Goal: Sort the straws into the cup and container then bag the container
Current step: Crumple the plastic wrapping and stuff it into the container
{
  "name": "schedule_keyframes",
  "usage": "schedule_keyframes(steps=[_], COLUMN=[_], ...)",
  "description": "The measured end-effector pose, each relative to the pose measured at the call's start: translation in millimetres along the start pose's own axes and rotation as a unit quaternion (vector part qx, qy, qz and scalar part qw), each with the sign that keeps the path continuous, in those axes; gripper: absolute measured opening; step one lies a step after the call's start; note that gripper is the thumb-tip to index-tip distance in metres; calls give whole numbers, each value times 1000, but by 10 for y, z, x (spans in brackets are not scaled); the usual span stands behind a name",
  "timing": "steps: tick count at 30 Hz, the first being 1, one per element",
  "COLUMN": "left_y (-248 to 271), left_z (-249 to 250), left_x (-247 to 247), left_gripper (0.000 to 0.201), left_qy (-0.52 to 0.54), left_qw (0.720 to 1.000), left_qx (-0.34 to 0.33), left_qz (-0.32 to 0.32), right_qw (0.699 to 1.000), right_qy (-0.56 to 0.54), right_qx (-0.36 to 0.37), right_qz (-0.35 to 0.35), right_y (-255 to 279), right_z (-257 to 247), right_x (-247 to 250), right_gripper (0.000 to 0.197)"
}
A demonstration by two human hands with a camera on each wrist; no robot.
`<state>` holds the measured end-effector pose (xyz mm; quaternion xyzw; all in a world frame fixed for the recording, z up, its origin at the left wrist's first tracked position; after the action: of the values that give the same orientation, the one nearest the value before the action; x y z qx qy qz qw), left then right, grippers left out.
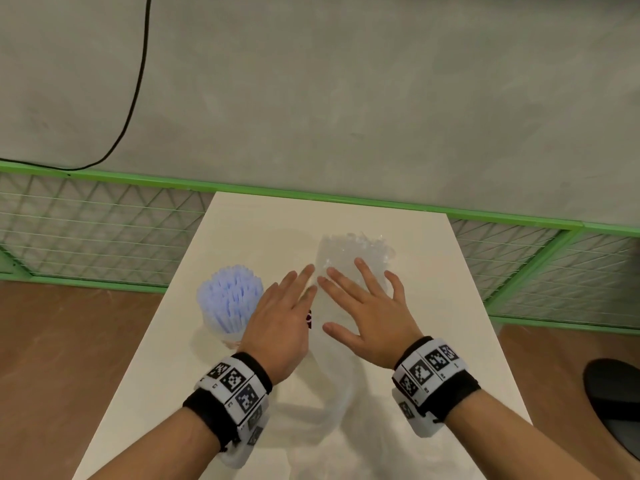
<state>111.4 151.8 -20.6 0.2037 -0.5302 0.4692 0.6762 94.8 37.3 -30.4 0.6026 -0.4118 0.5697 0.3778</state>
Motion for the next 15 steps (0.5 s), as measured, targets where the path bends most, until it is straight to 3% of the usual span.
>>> schedule_keyframes(steps=[2, 3, 5, 7, 8, 10, 11, 15], left_y=[-97, -138, -235, -371, -448, -599, -664, -756], left_z=[-109, -166, -185, -111, -68, -2, 16, 77], left_x=[68, 80, 38, -50, -100, -195, -236, -359], left_gripper=[49, 47, 48, 54, 55, 57, 57, 59], left_qy=[100, 166, 267, 322, 340, 367, 377, 377], left_qw=[993, 981, 950, 924, 912, 893, 884, 876], left_qx=[62, 100, 157, 193, 207, 227, 235, 238], left_qz=[-1, -12, -42, -78, -98, -130, -144, -186], right_qw=[998, 993, 957, 890, 848, 776, 765, 782], right_qy=[-57, -104, -180, -260, -330, -448, -468, -460], right_qx=[24, 11, -93, -257, -324, -388, -395, -385], right_qz=[15, 62, 207, 272, 258, 215, 199, 167], right_y=[-5, 15, 138, 290, 298, 204, 131, -65], right_z=[21, 77, 351, 675, 771, 820, 826, 851], right_x=[77, 167, 345, 223, 63, -201, -238, -195], right_gripper=[59, 54, 48, 52, 60, 75, 80, 81])
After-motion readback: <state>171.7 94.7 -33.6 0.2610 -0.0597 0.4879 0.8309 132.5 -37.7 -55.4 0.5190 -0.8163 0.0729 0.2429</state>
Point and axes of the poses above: each hand's wrist, its own y-axis away from the middle knuckle, its own x-axis out of the back of the hand, z = x × y, the point moved 10 cm from there along -y, towards the middle knuckle, and after that the axes turned 9 degrees about x, right-handed, at the moved point
